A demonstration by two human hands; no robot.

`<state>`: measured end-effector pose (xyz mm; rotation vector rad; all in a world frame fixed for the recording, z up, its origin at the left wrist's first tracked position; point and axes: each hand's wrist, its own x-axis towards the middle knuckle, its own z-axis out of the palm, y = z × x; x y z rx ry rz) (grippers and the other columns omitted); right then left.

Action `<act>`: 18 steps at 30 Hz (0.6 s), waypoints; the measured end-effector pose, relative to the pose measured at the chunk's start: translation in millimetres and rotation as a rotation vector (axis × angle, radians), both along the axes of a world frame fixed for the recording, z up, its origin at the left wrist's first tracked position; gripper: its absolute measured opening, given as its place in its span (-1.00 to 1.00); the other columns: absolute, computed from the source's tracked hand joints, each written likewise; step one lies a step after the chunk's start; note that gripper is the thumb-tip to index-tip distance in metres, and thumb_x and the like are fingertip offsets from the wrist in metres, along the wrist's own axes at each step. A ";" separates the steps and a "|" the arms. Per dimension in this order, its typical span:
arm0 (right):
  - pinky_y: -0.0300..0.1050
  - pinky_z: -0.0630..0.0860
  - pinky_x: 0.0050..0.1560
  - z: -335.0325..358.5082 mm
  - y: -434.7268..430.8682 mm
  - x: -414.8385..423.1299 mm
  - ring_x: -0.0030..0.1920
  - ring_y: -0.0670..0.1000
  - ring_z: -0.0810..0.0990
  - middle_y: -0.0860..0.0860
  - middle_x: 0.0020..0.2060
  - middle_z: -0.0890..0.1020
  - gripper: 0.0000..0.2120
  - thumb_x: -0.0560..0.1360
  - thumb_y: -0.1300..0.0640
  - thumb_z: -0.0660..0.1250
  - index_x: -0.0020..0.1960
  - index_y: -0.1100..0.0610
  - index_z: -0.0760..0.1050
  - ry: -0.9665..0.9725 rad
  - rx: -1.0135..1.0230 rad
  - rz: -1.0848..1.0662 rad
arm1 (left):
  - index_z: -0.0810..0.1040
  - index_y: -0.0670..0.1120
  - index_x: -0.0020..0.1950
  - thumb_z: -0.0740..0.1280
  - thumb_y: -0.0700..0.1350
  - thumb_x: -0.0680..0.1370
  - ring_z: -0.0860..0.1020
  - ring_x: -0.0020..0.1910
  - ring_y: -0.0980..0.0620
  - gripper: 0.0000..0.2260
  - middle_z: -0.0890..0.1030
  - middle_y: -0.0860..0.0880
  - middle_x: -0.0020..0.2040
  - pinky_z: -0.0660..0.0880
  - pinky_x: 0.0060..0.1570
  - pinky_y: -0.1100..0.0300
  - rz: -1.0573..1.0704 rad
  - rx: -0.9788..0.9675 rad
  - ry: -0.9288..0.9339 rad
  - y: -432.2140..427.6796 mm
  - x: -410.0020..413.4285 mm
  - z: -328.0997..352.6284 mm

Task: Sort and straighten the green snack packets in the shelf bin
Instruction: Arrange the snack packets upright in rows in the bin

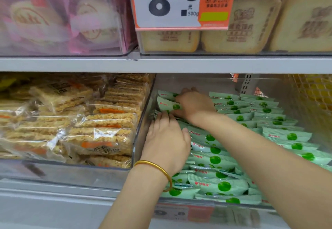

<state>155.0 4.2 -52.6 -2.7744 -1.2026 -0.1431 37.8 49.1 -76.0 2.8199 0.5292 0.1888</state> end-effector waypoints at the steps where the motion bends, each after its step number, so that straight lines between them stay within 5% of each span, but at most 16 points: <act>1: -0.07 0.40 0.05 0.4 -3.0 0.4 0.26 0.10 0.37 0.03 0.17 0.47 -0.66 0.50 -0.08 0.32 0.21 0.05 0.46 0.029 0.084 0.020 | 0.08 -0.21 0.50 -0.01 -0.01 0.65 0.00 0.52 -0.04 -0.53 0.05 -0.14 0.53 -0.09 0.48 0.12 0.003 -0.017 -0.011 -0.4 -0.9 0.7; 4: -0.06 0.43 0.12 4.2 -13.1 -1.1 0.17 0.06 0.44 -0.03 0.05 0.46 -0.84 0.47 0.11 0.37 0.01 0.00 0.46 0.139 0.340 0.124 | 0.13 -0.22 0.48 0.02 -0.06 0.64 0.01 0.51 -0.03 -0.56 0.06 -0.13 0.52 -0.07 0.48 0.14 0.024 -0.064 -0.041 -1.6 -2.2 2.8; 8: -0.04 0.44 0.16 1.5 -12.6 -4.5 0.19 0.06 0.44 -0.02 0.15 0.50 -0.82 0.53 -0.01 0.28 0.08 -0.03 0.58 0.097 0.097 0.160 | 0.14 -0.21 0.48 0.05 -0.12 0.61 0.01 0.51 -0.02 -0.56 0.05 -0.11 0.53 -0.06 0.48 0.14 0.048 -0.104 -0.058 -3.6 -2.9 5.7; 18: -0.10 0.46 0.02 3.4 -1.0 -5.0 0.09 0.07 0.52 -0.02 0.10 0.52 -0.78 0.54 -0.05 0.25 0.08 -0.03 0.60 0.070 0.027 0.131 | 0.14 -0.20 0.46 0.11 -0.14 0.58 0.03 0.49 -0.04 -0.55 0.09 -0.11 0.49 -0.01 0.46 0.14 0.055 -0.113 -0.042 -7.2 -8.8 9.2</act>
